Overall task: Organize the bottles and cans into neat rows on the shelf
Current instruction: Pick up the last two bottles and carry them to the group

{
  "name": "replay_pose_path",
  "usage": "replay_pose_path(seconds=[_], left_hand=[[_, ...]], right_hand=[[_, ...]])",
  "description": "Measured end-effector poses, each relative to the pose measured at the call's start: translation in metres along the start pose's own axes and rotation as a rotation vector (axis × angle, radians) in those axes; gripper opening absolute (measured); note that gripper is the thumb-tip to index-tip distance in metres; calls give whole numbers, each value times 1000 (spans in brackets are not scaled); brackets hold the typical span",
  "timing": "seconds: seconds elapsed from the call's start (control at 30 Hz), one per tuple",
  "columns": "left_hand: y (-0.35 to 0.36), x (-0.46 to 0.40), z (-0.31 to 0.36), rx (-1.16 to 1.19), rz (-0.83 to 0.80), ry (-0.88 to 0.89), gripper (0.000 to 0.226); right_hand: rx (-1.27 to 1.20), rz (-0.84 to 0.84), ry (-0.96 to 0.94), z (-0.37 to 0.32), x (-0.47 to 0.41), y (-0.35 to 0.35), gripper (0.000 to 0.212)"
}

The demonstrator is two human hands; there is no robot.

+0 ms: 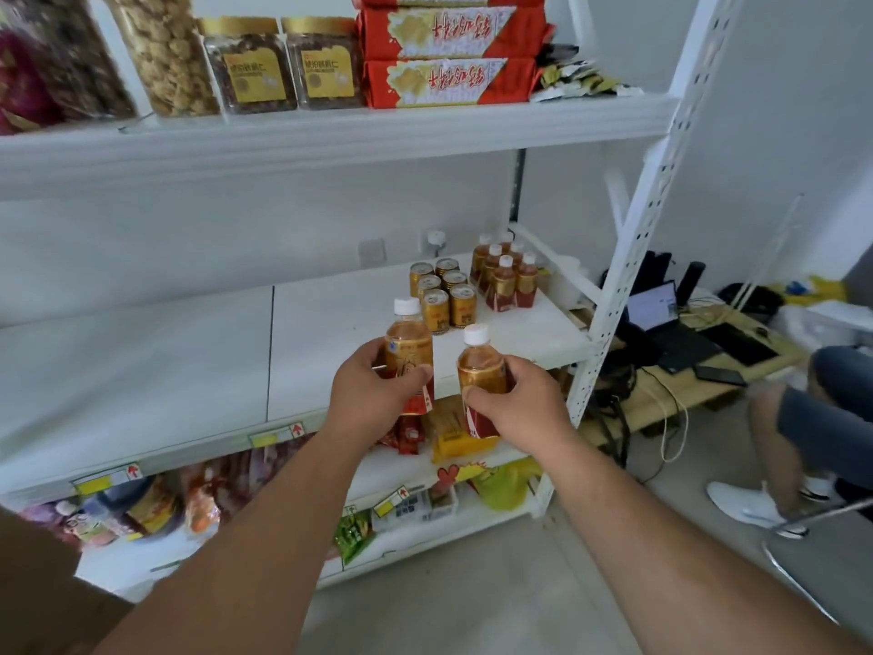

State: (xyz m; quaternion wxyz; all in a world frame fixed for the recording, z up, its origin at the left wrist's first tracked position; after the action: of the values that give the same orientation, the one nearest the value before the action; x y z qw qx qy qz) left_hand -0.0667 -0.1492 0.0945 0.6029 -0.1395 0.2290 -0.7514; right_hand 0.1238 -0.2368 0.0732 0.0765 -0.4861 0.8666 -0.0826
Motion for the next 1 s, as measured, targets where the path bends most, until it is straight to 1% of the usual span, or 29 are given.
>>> replay_pose_path(seconds=[0.1, 0.23, 0.37, 0.47, 0.63, 0.7, 0.87, 1.0], left_hand=[[14, 12, 8, 16, -21, 6, 38], [43, 23, 26, 3, -39, 2, 49], [79, 22, 48, -6, -40, 1, 51], [110, 18, 68, -18, -18, -10, 51], [157, 11, 94, -25, 22, -32, 45], [171, 7, 102, -42, 41, -41, 44], [201, -13, 113, -76, 59, -61, 50], [215, -43, 116, -96, 69, -56, 47]], right_hand=[[-18, 13, 6, 4, 12, -20, 26], [-19, 37, 19, 13, 16, -56, 31], [-34, 35, 30, 25, 2, -94, 35], [-22, 20, 19, 34, -16, -126, 36], [-26, -36, 5, 46, -46, -171, 29], [-40, -54, 4, 50, -58, -182, 29], [-76, -71, 11, 58, -92, -198, 27], [-81, -74, 7, 62, -124, -199, 29]])
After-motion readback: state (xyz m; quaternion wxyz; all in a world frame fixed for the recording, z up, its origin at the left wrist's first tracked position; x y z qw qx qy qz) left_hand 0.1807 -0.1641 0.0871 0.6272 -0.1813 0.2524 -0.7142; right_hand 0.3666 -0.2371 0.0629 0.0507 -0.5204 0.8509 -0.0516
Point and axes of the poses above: each hand's wrist, its own x-axis away from the middle knuckle, its own y-axis out of the palm, z = x × y, the point moved 2 cm from there along -x, towards the middle knuckle, and after that the axes turned 15 degrees about -x, right-handed, at the moved point
